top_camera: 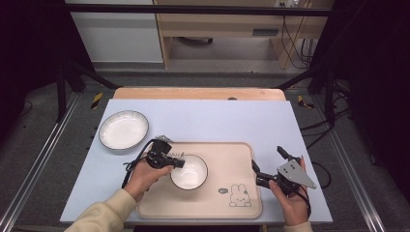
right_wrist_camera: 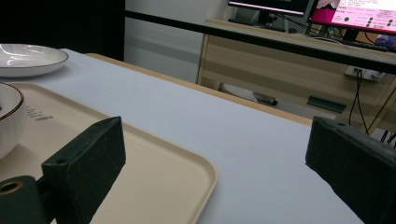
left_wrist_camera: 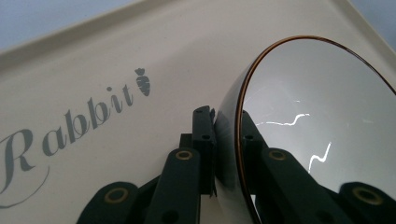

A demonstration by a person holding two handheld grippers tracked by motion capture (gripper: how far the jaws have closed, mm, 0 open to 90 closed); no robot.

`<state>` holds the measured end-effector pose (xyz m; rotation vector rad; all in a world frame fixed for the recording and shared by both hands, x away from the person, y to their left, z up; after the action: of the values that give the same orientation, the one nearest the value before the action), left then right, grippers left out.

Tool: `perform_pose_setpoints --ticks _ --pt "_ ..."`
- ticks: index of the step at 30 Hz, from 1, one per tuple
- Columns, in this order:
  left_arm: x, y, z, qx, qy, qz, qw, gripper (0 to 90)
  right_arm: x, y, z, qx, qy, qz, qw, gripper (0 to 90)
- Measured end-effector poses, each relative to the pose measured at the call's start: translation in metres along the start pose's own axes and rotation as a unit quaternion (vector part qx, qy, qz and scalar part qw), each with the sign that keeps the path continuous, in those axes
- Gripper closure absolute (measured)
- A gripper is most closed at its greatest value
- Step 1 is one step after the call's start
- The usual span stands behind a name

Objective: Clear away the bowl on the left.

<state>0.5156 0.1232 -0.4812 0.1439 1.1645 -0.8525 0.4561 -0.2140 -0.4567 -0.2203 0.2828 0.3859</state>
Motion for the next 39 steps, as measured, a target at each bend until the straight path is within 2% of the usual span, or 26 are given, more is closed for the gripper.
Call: perform_pose_setpoints --ticks 8,18,21,23,28,30,36,39 --pt "0.0016 0.0023 -0.0010 -0.010 -0.003 -0.010 0.9999 81.9 0.0001 0.0000 -0.0001 0.001 0.000 0.000 1.0000 4.9" --pt "0.0018 0.0039 -0.0016 -0.008 0.000 -0.013 0.9999 81.8 -0.0014 -0.0016 -0.0015 0.007 0.002 -0.001 1.0000 4.8" --pt "0.0022 0.0039 -0.0020 -0.009 -0.006 -0.014 0.9998 81.6 -0.0006 -0.0014 -0.0016 0.005 0.002 -0.001 1.0000 4.7" --pt "0.0017 0.0042 -0.0027 -0.006 -0.004 -0.011 0.9999 81.1 -0.0001 -0.0008 -0.0016 0.005 0.002 0.000 1.0000 4.6" --pt "0.0006 0.0038 -0.0040 0.005 -0.017 0.011 0.9998 75.5 0.0016 -0.0003 -0.0016 0.007 0.003 0.001 1.0000 4.5" --pt "-0.0003 0.0044 -0.0055 0.011 -0.019 0.026 0.9994 71.5 0.0026 -0.0004 -0.0016 0.007 0.003 0.002 1.0000 4.5" --pt "-0.0011 0.0081 -0.0075 0.015 -0.034 0.042 0.9984 59.0 0.0037 0.0003 -0.0009 0.006 0.003 0.004 1.0000 4.5" --pt "-0.0009 0.0080 -0.0081 0.021 -0.033 0.051 0.9979 54.6 0.0040 0.0011 -0.0011 0.006 0.003 0.005 1.0000 4.5"
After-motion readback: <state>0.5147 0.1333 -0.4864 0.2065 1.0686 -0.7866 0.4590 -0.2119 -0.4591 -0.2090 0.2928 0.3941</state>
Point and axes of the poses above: each handheld gripper's, and its own axes: x roughly forward along the jaws, z roughly out of its top, y roughly to its left, the point moved 5 cm from there along x, roughly forward along the jaws, and after that the axes turned 11 degrees about y, right-handed, at the moved point
